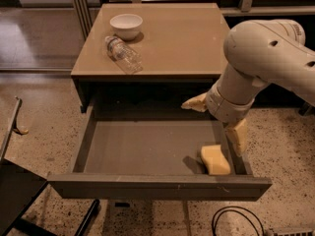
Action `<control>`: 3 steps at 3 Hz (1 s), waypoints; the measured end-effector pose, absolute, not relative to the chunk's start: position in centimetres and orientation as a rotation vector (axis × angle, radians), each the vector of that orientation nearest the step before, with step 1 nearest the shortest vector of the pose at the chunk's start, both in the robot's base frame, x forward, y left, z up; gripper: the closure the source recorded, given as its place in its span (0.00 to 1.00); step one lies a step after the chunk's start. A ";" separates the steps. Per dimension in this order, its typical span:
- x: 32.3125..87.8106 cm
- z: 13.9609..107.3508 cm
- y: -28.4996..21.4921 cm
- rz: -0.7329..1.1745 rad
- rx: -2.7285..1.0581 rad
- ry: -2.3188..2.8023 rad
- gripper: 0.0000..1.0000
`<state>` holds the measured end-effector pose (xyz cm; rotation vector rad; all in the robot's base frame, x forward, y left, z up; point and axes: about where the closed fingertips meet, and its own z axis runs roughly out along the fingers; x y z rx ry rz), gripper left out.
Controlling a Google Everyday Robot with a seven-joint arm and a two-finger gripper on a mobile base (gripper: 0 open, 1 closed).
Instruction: Pick sponge from top drawer and place on counter
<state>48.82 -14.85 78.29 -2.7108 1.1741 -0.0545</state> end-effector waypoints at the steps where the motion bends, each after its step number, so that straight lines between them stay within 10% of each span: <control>1: 49.1 78.0 -14.9 -0.072 -2.720 1.158 0.00; 3: 51.1 75.8 -14.2 -0.146 -2.807 0.963 0.00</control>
Offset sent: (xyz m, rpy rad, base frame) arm 0.0256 -0.0001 -0.0226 -0.0440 -0.0710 0.1181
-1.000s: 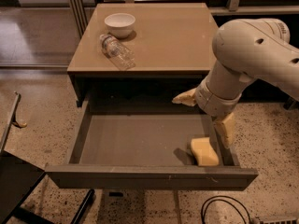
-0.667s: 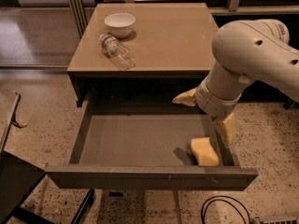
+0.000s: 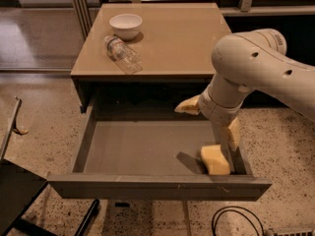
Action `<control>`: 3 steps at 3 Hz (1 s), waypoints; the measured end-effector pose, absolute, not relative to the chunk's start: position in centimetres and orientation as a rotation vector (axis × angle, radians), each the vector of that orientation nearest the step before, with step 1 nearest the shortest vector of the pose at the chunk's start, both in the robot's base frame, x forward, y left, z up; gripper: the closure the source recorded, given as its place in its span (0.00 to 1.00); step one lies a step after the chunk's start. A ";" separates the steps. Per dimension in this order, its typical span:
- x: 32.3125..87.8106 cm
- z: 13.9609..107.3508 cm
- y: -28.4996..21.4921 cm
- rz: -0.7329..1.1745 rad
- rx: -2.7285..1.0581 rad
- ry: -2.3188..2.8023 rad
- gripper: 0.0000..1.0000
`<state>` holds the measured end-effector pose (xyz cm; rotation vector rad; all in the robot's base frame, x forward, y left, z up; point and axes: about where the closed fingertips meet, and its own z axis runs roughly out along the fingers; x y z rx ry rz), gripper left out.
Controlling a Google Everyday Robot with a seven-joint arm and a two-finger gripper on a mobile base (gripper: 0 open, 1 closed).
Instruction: Pick sponge from top drawer and place on counter
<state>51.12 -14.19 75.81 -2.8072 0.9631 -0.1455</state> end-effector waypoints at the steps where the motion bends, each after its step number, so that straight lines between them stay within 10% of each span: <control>1: 52.2 73.5 -13.5 -0.149 -2.873 0.793 0.00; 3: 53.6 68.0 -13.5 -0.079 -2.897 0.559 0.00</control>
Offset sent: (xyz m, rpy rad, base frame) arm 0.0316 0.0067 -0.0774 0.0015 0.0079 0.3288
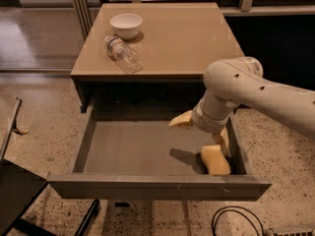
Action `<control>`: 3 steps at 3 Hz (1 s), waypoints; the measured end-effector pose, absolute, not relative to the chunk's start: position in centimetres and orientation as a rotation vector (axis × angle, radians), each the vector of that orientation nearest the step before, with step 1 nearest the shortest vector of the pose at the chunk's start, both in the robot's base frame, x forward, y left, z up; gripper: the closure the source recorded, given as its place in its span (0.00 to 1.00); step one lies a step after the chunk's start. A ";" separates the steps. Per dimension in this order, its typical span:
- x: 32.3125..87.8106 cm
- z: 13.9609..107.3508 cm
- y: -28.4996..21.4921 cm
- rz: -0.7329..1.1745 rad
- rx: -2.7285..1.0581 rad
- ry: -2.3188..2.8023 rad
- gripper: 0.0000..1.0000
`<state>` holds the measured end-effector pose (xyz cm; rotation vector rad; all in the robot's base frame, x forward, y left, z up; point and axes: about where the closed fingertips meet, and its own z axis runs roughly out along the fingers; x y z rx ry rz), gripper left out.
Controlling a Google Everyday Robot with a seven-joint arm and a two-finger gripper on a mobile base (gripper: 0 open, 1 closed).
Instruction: Pick sponge from top drawer and place on counter
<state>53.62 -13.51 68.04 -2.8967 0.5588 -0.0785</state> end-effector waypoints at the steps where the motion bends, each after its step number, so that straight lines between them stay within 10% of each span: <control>1: 54.1 65.3 -14.2 -0.037 -2.895 0.508 0.00; 3: 54.7 62.5 -16.1 -0.001 -2.907 0.481 0.00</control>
Offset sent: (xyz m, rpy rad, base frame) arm 0.0147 -0.0300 -0.0641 0.0286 0.0473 0.0587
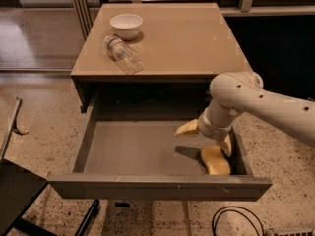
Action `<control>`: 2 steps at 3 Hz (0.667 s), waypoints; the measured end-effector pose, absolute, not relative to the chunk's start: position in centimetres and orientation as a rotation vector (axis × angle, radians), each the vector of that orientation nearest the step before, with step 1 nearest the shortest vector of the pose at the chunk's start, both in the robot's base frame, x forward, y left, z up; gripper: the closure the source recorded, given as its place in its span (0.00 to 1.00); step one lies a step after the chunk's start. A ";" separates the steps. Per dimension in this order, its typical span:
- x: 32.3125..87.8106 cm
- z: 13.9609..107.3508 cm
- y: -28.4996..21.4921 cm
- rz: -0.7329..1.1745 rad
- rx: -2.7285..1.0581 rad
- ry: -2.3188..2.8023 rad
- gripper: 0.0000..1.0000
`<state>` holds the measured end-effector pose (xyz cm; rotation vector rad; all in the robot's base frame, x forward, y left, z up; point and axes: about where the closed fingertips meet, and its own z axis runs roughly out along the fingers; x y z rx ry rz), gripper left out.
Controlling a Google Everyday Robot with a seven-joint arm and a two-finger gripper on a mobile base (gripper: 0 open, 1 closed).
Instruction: Pick sponge from top drawer and place on counter
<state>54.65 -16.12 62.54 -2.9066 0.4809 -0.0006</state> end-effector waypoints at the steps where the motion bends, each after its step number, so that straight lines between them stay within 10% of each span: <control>1: 54.6 61.7 -16.7 0.024 -2.911 0.473 0.00; 2: 54.3 60.6 -16.7 0.059 -2.904 0.467 0.00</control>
Offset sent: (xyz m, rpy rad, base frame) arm -0.0039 -0.0073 -0.0280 0.0232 0.0556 0.0174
